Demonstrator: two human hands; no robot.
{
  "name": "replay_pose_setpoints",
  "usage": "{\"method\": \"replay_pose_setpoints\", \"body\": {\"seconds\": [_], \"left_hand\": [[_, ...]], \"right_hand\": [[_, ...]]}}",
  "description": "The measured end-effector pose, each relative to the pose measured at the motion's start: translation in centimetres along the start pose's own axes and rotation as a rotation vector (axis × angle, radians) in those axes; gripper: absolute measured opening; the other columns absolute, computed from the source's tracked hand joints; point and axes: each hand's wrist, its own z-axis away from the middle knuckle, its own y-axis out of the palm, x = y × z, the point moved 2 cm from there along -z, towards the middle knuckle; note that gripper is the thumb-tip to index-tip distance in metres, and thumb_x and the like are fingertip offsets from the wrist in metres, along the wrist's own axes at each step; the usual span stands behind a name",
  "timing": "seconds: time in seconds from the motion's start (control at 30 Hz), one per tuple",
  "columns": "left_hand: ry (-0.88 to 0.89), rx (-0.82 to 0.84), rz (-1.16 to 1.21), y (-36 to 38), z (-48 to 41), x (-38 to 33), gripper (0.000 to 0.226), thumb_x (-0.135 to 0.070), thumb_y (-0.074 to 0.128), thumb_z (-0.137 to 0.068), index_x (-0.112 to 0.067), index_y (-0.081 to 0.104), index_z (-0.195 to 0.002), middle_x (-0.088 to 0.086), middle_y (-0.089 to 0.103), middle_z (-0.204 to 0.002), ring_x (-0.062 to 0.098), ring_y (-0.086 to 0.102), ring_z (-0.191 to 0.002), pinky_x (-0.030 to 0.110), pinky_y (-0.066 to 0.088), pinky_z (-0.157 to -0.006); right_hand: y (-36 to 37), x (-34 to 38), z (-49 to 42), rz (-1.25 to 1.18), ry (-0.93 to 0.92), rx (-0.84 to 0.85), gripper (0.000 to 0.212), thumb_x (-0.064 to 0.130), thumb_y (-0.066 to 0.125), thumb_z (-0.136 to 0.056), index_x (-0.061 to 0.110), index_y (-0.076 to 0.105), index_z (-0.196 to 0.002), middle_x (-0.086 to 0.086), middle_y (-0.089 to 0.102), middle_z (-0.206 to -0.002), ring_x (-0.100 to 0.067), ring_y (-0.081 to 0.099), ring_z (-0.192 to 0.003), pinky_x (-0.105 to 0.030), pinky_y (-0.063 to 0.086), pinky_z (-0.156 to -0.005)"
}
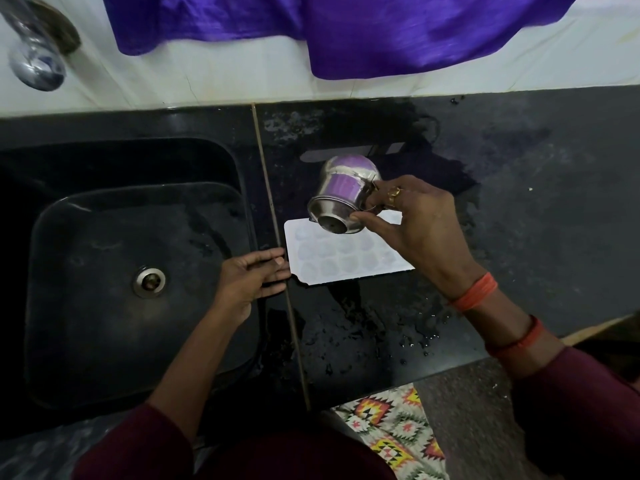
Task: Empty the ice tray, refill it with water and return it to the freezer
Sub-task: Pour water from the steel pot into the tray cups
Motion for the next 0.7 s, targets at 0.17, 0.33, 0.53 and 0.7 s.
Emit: {"method": "replay_pose_setpoints", "body": {"seconds": [0.17,0.33,0.53,0.7], "left_hand": [[-0.004,0.002,0.0,-0.06,-0.11,0.04,0.015,-0.008,0.067,-0.095,-0.016,0.073,-0.105,0.006,0.08,-0.09,0.014,0.077,-0.083,0.026,0.062,-0.065],[-0.001,0.009,-0.003,-0.16,-0.24,0.1,0.015,-0.008,0.067,-0.095,-0.016,0.074,-0.106,0.005,0.08,-0.091,0.015,0.077,-0.084,0.025,0.061,-0.064],[-0.004,0.012,-0.003,-0.29,-0.37,0.18,0.014,-0.009,0.068,-0.095,-0.017,0.074,-0.104,0.006,0.08,-0.092,0.016,0.077,-0.085,0.025,0.061,-0.064],[-0.008,0.006,0.001,-0.19,-0.42,0.12,0.014,-0.009,0.068,-0.094,-0.018,0.074,-0.102,0.007,0.08,-0.091,0.016,0.077,-0.084,0.025,0.061,-0.063]], "right_hand": [[0.51,0.42,-0.17,0.007,-0.014,0.012,0.028,0.031,0.082,-0.081,0.005,0.078,-0.091,-0.009,0.071,-0.106,-0.02,0.073,-0.085,-0.041,0.061,-0.077],[0.65,0.69,-0.16,0.05,-0.045,-0.004,0.026,0.03,0.082,-0.082,0.006,0.078,-0.09,-0.011,0.071,-0.11,-0.022,0.073,-0.092,-0.041,0.061,-0.078],[0.82,0.66,-0.13,0.067,-0.06,-0.001,0.025,0.029,0.081,-0.082,0.006,0.079,-0.093,-0.013,0.07,-0.115,-0.026,0.073,-0.092,-0.044,0.061,-0.074],[0.75,0.84,-0.13,0.087,-0.093,-0.019,0.025,0.028,0.082,-0.081,0.006,0.078,-0.093,-0.014,0.07,-0.114,-0.027,0.074,-0.09,-0.045,0.062,-0.072]]}}
